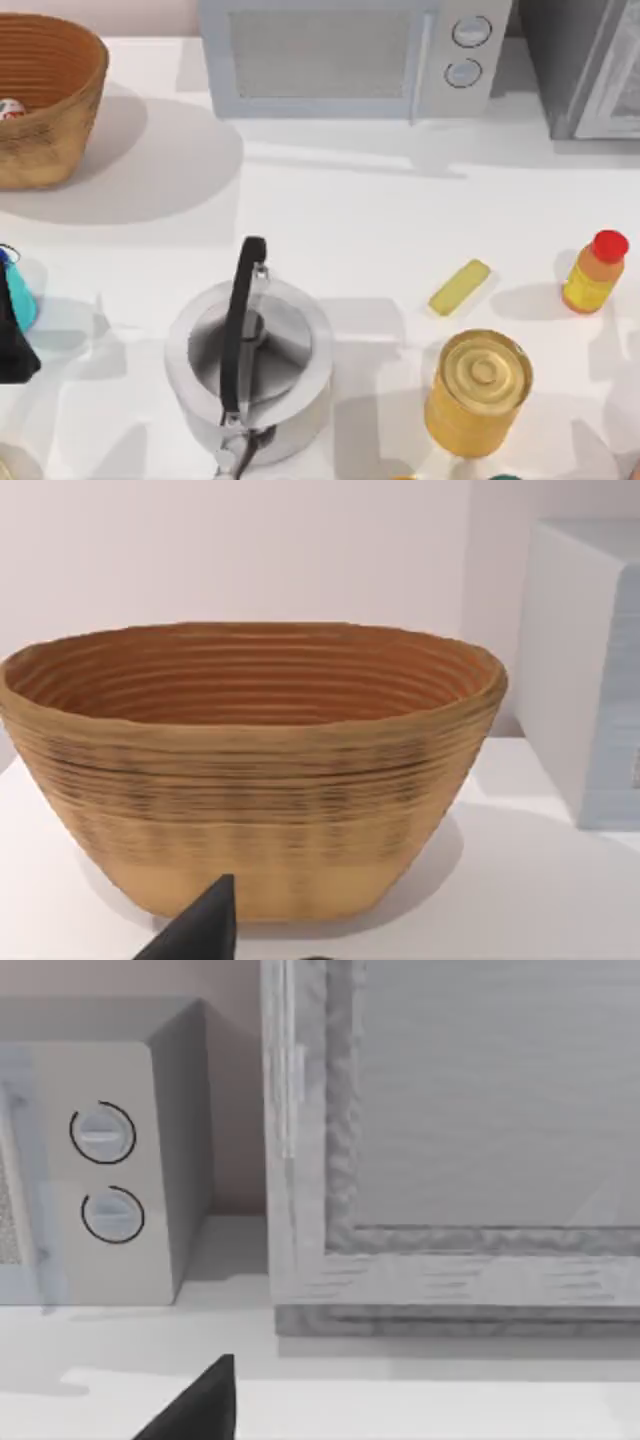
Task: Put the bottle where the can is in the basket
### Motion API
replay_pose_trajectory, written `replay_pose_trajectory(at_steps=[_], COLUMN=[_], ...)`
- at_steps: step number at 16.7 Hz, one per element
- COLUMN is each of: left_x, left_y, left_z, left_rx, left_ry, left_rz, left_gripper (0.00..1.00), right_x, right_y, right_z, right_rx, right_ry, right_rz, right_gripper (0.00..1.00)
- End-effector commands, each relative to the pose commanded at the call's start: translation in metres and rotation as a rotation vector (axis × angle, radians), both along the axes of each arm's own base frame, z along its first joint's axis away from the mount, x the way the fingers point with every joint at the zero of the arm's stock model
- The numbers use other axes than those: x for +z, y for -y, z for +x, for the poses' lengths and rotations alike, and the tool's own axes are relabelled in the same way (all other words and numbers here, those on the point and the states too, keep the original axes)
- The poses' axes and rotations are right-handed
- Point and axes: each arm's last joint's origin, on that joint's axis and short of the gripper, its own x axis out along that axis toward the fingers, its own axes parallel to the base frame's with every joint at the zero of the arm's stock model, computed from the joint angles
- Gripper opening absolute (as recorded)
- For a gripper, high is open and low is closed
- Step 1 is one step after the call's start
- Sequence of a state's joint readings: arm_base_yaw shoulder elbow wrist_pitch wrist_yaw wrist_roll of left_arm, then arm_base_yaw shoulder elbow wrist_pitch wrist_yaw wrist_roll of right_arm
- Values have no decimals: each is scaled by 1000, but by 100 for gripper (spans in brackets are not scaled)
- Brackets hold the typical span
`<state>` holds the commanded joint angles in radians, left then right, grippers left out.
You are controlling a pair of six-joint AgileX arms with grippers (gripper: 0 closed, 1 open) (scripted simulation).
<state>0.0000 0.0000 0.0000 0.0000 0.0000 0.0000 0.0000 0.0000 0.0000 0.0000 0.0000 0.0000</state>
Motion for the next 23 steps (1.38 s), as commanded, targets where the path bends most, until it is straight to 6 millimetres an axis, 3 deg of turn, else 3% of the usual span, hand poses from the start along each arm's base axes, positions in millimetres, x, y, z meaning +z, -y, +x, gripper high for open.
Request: replay_pose_trajectory(at_steps=[3, 6, 9, 12, 15, 18, 21, 23], left_x=[2, 19, 52, 93, 134, 164, 174, 168], left_y=[0, -1, -2, -4, -8, -15, -25, -34], left_z=[0, 1, 9, 30, 68, 124, 191, 237], left_rx=[0, 2, 5, 7, 7, 4, -1, -7], left_ry=[-5, -51, -142, -267, -417, -584, -757, -870], left_rz=[0, 3, 9, 15, 20, 22, 20, 16], left_gripper=[100, 100, 100, 100, 100, 100, 100, 100], right_x=[0, 0, 0, 0, 0, 0, 0, 0], right_y=[0, 0, 0, 0, 0, 0, 0, 0], right_z=[0, 0, 0, 0, 0, 0, 0, 0], right_rx=[0, 0, 0, 0, 0, 0, 0, 0], right_ry=[0, 0, 0, 0, 0, 0, 0, 0], right_rz=[0, 0, 0, 0, 0, 0, 0, 0], right_gripper=[100, 100, 100, 100, 100, 100, 100, 100])
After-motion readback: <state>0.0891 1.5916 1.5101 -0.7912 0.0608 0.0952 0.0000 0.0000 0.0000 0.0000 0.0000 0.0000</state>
